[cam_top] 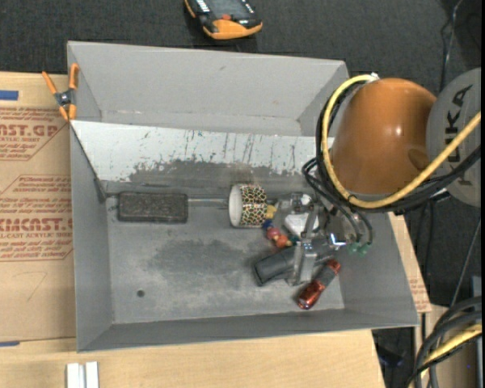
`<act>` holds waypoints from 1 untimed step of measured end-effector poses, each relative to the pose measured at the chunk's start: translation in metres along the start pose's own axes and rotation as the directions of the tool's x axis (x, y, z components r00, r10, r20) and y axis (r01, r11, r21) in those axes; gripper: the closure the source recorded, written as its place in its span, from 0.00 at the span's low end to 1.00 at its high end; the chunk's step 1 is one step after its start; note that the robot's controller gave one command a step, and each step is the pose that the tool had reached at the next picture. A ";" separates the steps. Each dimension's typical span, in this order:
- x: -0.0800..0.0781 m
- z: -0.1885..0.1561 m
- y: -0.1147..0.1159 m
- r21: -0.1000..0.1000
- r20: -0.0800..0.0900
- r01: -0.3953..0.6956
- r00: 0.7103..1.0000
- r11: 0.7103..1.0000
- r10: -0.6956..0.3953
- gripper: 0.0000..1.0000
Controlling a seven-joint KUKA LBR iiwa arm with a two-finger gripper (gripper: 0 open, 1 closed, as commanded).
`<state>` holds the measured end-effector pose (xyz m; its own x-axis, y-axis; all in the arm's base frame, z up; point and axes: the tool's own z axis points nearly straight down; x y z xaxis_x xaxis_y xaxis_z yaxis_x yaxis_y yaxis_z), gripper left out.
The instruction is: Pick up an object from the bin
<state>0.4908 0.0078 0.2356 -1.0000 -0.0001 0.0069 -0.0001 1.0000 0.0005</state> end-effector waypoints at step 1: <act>-0.002 -0.004 0.000 0.000 0.009 0.000 1.000 1.000 0.000 0.00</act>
Offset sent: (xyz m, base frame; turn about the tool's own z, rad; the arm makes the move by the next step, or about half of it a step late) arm 0.0137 -0.0698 -0.1656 -0.2905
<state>0.4924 0.0078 0.2396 -1.0000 -0.0004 -0.0017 -0.0004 1.0000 0.0007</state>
